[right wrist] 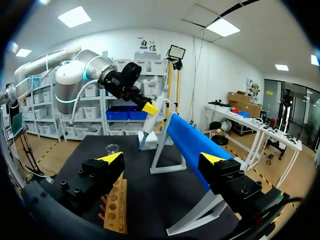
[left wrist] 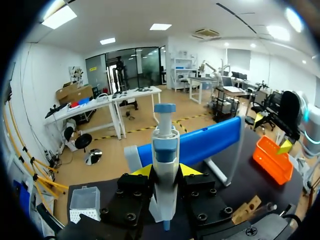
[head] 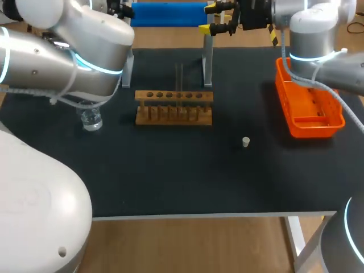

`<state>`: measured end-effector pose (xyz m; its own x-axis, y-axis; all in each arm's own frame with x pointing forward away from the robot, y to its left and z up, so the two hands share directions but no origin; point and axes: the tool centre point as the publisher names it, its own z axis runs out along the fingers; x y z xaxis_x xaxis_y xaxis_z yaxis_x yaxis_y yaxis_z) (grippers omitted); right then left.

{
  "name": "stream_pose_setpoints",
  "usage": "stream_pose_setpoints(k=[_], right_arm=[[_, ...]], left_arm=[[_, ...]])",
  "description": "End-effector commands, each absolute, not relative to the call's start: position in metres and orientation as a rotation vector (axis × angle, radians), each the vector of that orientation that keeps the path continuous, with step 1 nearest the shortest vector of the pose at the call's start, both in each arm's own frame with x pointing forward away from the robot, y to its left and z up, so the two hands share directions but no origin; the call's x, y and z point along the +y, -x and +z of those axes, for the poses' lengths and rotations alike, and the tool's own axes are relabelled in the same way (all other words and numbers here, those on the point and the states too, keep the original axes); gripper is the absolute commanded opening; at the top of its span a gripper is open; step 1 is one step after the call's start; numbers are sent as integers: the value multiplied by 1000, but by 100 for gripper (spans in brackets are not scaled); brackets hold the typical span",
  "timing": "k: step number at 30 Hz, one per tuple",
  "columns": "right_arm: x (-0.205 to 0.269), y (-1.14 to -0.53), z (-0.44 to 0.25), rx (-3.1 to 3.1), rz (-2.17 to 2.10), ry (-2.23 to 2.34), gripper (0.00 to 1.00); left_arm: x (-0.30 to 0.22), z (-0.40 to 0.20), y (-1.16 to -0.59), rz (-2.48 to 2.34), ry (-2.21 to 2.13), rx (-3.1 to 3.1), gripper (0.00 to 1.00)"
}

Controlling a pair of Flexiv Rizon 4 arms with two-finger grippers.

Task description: Invert the test tube, pick up the pipette, mount the tip to pipette, aspirate from beaker and dispense into the tube, eject the tip, return the pipette, and cap with the stopper.

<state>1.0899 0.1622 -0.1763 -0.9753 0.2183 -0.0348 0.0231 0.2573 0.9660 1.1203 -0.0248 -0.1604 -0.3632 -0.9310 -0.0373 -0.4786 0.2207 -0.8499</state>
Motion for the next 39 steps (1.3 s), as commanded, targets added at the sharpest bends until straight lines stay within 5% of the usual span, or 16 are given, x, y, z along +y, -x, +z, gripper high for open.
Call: stream_pose_setpoints(k=[1,39], right_arm=[[162,-1090,-176,2363,1804,-229,100],[162,-1090,-176,2363,1804,-229,100]], left_arm=[[-35,-160,-1128,-967,1354,1961,0],[-34,-182,-1152,-772,1553,1959,0]])
